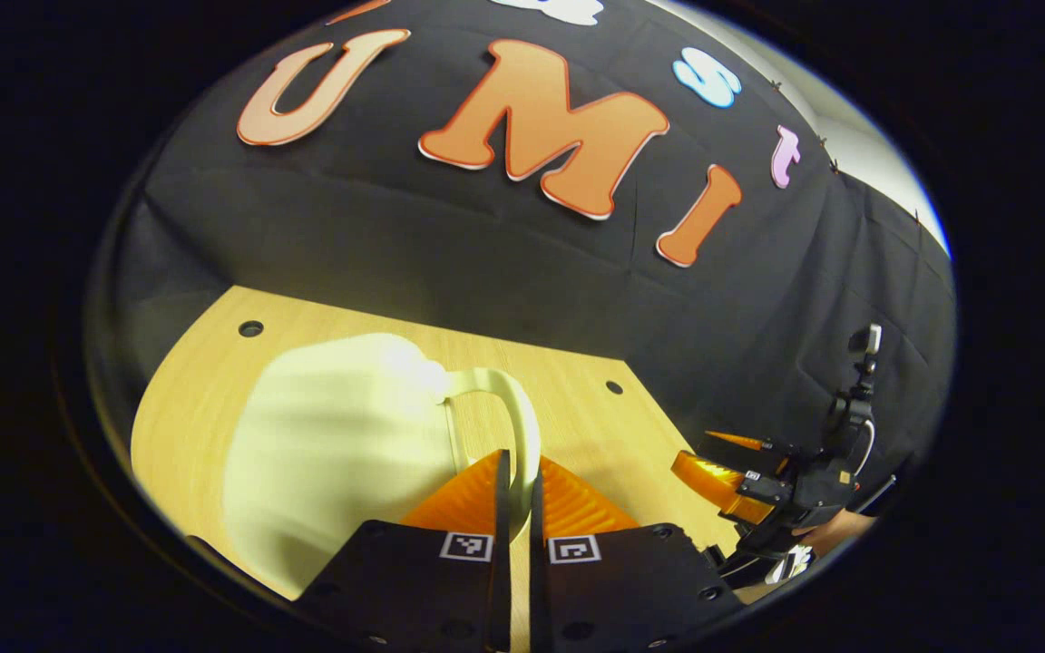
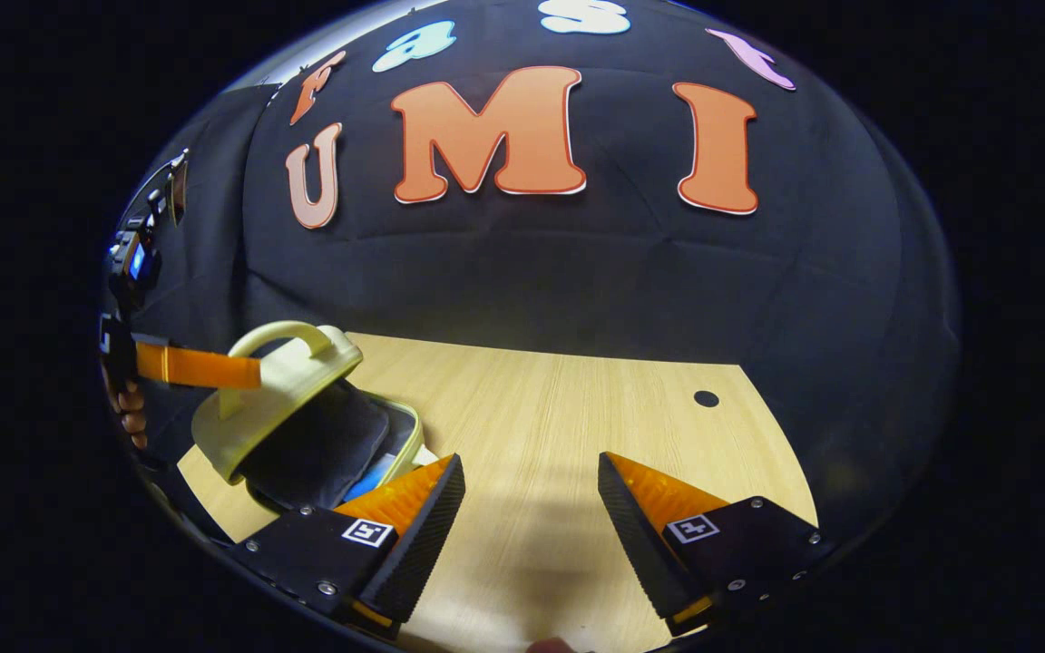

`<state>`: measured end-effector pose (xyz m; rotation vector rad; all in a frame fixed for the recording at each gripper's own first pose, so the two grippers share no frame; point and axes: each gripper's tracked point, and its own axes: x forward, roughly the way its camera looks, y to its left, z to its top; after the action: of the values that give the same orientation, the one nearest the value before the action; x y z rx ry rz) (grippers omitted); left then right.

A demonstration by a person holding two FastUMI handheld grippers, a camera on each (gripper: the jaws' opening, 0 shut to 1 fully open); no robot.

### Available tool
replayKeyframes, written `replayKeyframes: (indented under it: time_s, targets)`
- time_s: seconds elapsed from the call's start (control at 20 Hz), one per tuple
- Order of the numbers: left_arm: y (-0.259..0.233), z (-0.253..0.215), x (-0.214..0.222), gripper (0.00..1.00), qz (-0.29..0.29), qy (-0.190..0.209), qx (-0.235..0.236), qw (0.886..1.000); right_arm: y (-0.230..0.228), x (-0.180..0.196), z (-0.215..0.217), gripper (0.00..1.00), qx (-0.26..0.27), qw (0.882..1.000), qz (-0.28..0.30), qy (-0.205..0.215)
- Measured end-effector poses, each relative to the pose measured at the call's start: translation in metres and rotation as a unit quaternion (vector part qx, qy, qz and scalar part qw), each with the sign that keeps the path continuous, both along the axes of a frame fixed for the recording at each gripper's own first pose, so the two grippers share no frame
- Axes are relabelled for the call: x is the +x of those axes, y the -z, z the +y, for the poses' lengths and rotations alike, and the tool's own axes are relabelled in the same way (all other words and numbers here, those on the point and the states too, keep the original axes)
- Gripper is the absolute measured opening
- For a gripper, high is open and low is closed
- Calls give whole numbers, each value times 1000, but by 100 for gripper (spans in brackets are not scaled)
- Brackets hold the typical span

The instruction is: First open the suitcase, pack the skin care products into it, and then close the suitcase.

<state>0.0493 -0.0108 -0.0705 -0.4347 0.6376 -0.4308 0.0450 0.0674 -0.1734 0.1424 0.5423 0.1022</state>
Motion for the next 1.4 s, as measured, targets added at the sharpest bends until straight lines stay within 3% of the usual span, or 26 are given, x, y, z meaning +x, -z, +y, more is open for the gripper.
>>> replayKeyframes:
  time_s: [0.35,0.4,0.55,0.6,0.65,0.7,0.75,0.8,0.85,0.9,0.95,1.05,1.2,1.4]
  targets:
    - [52,-47,-2,8,35,19,79,996,-2,-7,-34,94,5,1000,-8,11]
    - [58,-52,-5,17,40,23,88,995,-1,-9,-37,94,4,1000,-9,10]
    - [74,-67,-12,18,50,41,107,992,3,-11,-45,94,-2,1000,-9,6]
    - [69,-80,-17,29,46,50,89,994,1,-12,-47,94,-1,1000,-13,4]
    - [61,-89,-18,27,33,52,80,995,-1,-12,-49,94,-2,1000,-18,5]
    - [52,-93,-19,46,19,47,86,995,-4,-11,-51,94,-2,1000,-23,4]
    - [45,-95,-15,48,3,38,96,995,-9,-9,-54,94,-2,1000,-29,6]
    - [37,-94,-12,64,-14,30,105,994,-17,-8,-56,94,-2,999,-39,6]
    - [23,-93,-7,70,-39,12,113,993,-27,-6,-58,94,-4,998,-55,8]
    - [6,-95,1,89,-67,-4,116,991,-40,-2,-61,94,-9,997,-76,10]
    - [-14,-94,6,94,-94,-25,119,988,-54,1,-64,94,-15,995,-96,11]
    - [-54,-91,13,95,-141,-68,120,980,-78,2,-62,93,-25,991,-135,7]
    - [-71,-89,19,96,-175,-117,120,970,-104,8,-51,93,-36,982,-185,-11]
    - [-94,-82,15,97,-186,-144,103,967,-112,2,-40,94,-31,979,-197,-32]
